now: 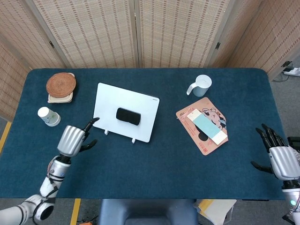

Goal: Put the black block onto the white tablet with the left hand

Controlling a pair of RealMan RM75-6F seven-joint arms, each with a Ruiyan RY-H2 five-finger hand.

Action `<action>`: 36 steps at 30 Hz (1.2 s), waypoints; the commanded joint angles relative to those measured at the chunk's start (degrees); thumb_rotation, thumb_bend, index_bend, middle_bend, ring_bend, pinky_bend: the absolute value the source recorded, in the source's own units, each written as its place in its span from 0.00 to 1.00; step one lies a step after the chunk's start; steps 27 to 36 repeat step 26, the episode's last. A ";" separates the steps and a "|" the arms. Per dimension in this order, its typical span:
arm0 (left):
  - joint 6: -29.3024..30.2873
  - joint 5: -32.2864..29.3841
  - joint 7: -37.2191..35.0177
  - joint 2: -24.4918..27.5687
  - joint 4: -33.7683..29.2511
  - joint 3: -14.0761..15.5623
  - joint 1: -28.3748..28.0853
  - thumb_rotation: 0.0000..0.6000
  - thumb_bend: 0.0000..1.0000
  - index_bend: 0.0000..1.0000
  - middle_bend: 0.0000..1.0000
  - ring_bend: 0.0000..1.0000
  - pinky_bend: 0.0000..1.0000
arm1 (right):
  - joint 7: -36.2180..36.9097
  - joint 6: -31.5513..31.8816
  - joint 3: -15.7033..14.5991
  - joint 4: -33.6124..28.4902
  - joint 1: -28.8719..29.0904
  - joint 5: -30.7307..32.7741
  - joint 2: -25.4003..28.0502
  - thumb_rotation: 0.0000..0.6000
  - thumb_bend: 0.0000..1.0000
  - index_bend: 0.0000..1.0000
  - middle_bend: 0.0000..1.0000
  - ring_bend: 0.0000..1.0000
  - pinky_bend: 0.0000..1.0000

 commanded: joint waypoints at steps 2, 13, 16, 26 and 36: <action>3.09 -1.80 5.55 10.15 -9.47 6.54 8.96 1.00 0.24 0.20 1.00 0.91 0.96 | -0.81 -0.30 -0.22 -0.35 0.05 -0.01 -0.24 1.00 0.16 0.00 0.00 0.00 0.16; 10.52 -9.90 12.71 18.57 -19.05 10.59 23.35 1.00 0.22 0.08 0.18 0.07 0.11 | -3.18 0.48 -0.20 -0.95 -0.22 -0.07 -0.92 1.00 0.16 0.00 0.00 0.00 0.16; 16.31 -7.96 11.25 19.03 -18.41 9.23 26.39 1.00 0.22 0.08 0.13 0.03 0.08 | -3.84 0.32 -0.03 -0.97 -0.11 0.23 -1.14 1.00 0.16 0.00 0.00 0.00 0.16; 17.24 -6.37 7.65 20.48 -18.30 6.92 29.79 1.00 0.22 0.08 0.10 0.01 0.07 | -5.59 -1.43 -0.28 -1.15 0.94 -0.04 -1.72 1.00 0.16 0.00 0.00 0.00 0.16; 17.24 -6.37 7.65 20.48 -18.30 6.92 29.79 1.00 0.22 0.08 0.10 0.01 0.07 | -5.59 -1.43 -0.28 -1.15 0.94 -0.04 -1.72 1.00 0.16 0.00 0.00 0.00 0.16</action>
